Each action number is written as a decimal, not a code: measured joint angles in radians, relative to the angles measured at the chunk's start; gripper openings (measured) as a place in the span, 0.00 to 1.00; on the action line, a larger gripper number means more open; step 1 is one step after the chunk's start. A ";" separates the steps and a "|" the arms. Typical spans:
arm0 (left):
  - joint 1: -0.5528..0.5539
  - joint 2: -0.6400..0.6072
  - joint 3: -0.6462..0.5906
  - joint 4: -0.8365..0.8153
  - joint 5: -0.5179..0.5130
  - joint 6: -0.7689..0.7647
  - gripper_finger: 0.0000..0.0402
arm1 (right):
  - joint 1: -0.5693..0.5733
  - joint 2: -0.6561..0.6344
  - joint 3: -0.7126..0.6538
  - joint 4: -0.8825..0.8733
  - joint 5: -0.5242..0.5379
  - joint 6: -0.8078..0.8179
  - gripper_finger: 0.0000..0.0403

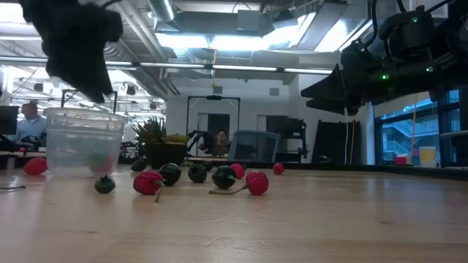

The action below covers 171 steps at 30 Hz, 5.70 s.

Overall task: Pick and placing Produce into tupperware
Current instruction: Put the red raspberry into the transparent container, then put the red cherry into the transparent container

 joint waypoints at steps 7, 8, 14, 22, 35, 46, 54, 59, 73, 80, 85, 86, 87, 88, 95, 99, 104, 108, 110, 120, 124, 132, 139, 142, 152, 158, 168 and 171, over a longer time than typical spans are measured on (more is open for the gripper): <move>0.000 -0.067 0.054 -0.083 0.242 0.071 0.58 | 0.000 0.000 0.000 0.000 0.000 -0.001 0.78; -0.002 -0.067 0.054 -0.114 0.262 0.074 0.58 | 0.000 0.000 0.000 0.000 0.000 -0.001 0.78; -0.016 -0.050 0.053 -0.333 0.275 0.022 0.58 | 0.000 0.000 0.000 0.000 0.000 -0.002 0.78; -0.046 -0.049 -0.047 -0.304 0.253 0.123 0.58 | 0.000 0.000 0.000 0.000 0.000 -0.005 0.78; -0.053 -0.049 -0.281 -0.020 0.216 0.204 0.58 | 0.000 0.000 0.000 0.000 0.000 -0.016 0.78; -0.052 -0.049 -0.378 0.151 0.192 0.205 0.58 | 0.000 0.000 0.000 0.000 0.000 -0.030 0.78; -0.052 -0.050 -0.410 0.183 0.203 0.198 0.55 | 0.000 0.000 0.000 0.000 0.000 -0.030 0.78; -0.053 -0.050 -0.411 0.190 0.202 0.198 0.46 | 0.000 0.000 0.000 0.000 0.000 -0.030 0.78; -0.052 -0.049 -0.412 0.196 0.198 0.205 0.30 | 0.000 0.000 0.000 0.000 0.000 -0.030 0.78; -0.052 -0.049 -0.413 0.205 0.198 0.205 0.23 | 0.000 0.000 0.000 0.000 0.000 -0.030 0.78; -0.052 -0.049 -0.413 0.206 0.198 0.204 0.23 | 0.000 0.000 0.000 -0.001 0.000 -0.030 0.78; -0.052 -0.049 -0.413 0.206 0.199 0.204 0.23 | 0.000 0.000 0.000 0.000 0.000 -0.030 0.78; -0.052 -0.049 -0.413 0.206 0.199 0.205 0.23 | 0.000 0.000 0.000 -0.001 0.000 -0.030 0.78; -0.052 -0.049 -0.413 0.205 0.199 0.204 0.23 | 0.000 0.000 0.000 0.000 0.000 -0.030 0.78; -0.052 -0.050 -0.365 0.110 0.209 0.187 0.23 | 0.000 0.000 0.000 0.000 0.000 -0.030 0.78; -0.052 -0.051 -0.263 -0.055 0.207 0.171 0.22 | 0.000 0.000 0.000 0.000 0.000 -0.030 0.78; -0.052 -0.051 -0.095 -0.255 0.175 0.158 0.22 | 0.000 0.000 0.000 0.000 0.000 -0.030 0.78; -0.052 -0.051 0.018 -0.344 0.102 0.146 0.22 | 0.000 0.000 0.000 0.000 0.001 -0.030 0.78; -0.052 -0.051 0.050 -0.335 0.070 0.149 0.22 | 0.000 0.000 0.000 0.000 0.001 -0.030 0.78; 0.016 0.081 0.064 -0.108 0.080 0.350 0.22 | 0.000 0.000 0.000 0.000 0.001 -0.030 0.78; 0.063 0.170 0.064 -0.107 0.138 0.361 0.22 | 0.000 0.000 0.000 0.000 0.000 -0.029 0.78; 0.105 0.268 0.064 -0.029 0.211 0.400 0.23 | 0.000 0.000 0.000 0.000 0.000 -0.027 0.78; 0.108 0.286 0.064 0.004 0.196 0.416 0.29 | 0.000 0.000 0.000 0.000 0.000 -0.026 0.78; 0.108 0.283 0.064 0.004 0.194 0.416 0.31 | 0.000 0.000 0.000 0.000 0.000 -0.026 0.78; 0.108 0.283 0.064 0.003 0.199 0.402 0.32 | 0.000 0.000 0.000 0.000 0.000 -0.026 0.78; 0.108 0.275 0.085 -0.037 0.203 0.414 0.47 | 0.000 0.000 0.000 0.000 0.000 -0.026 0.78; 0.075 0.201 0.276 -0.117 0.209 0.363 0.61 | 0.000 0.000 0.000 0.000 0.000 -0.026 0.78; 0.037 0.198 0.285 -0.085 0.211 0.276 0.61 | 0.000 0.000 0.000 0.000 0.000 -0.026 0.78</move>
